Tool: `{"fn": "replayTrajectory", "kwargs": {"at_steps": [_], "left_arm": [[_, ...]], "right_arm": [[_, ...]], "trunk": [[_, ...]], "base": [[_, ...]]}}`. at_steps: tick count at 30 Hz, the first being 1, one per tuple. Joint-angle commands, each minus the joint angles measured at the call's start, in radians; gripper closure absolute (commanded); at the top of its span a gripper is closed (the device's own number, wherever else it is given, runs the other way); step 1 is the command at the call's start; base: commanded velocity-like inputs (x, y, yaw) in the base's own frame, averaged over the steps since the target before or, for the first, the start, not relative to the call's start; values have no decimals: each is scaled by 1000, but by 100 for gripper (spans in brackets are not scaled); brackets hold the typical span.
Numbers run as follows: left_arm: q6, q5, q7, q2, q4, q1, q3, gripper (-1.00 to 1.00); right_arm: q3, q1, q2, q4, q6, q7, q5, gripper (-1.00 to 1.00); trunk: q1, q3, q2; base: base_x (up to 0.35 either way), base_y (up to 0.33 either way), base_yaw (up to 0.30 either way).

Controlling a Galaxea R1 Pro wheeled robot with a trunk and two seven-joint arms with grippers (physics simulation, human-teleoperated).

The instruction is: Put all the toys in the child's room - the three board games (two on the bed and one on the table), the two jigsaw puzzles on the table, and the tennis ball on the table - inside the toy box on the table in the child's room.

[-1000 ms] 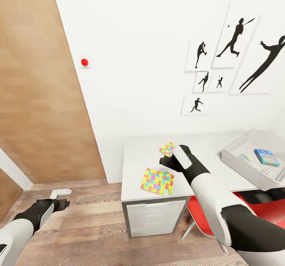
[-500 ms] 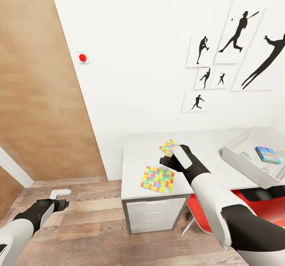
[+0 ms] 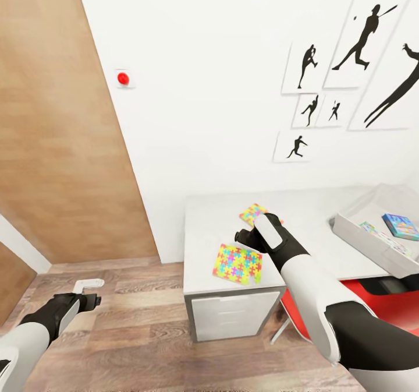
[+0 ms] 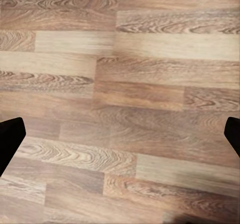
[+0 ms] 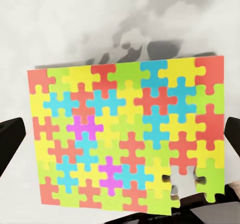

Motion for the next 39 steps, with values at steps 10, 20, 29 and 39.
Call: {"fn": "replayTrajectory", "kwargs": {"at_steps": [10,20,29,39], "left_arm": [[5,0,0,-1,-2,0,7,-100],[3,0,0,0,-2,0,7,-100],[3,0,0,1,-2,0,7,-100],[2,0,0,0,-2,0,7,-100]], "right_arm": [[4,-1,-1,-5,0,-10,-10,-100],[6,-1,-1,-22,-1,-10,-9,-100],[5,-1,-1,-24,-2,-10,-9,-100],[5,-2,-1,-23,-2,-10,-8,-100]], "trunk": [[1,-16,-2],[1,-18,-2],[1,-19,-2],[1,-19,-2]], "base": [[4,6,0],[57,57,0],[203,183,0],[81,38,0]]}}
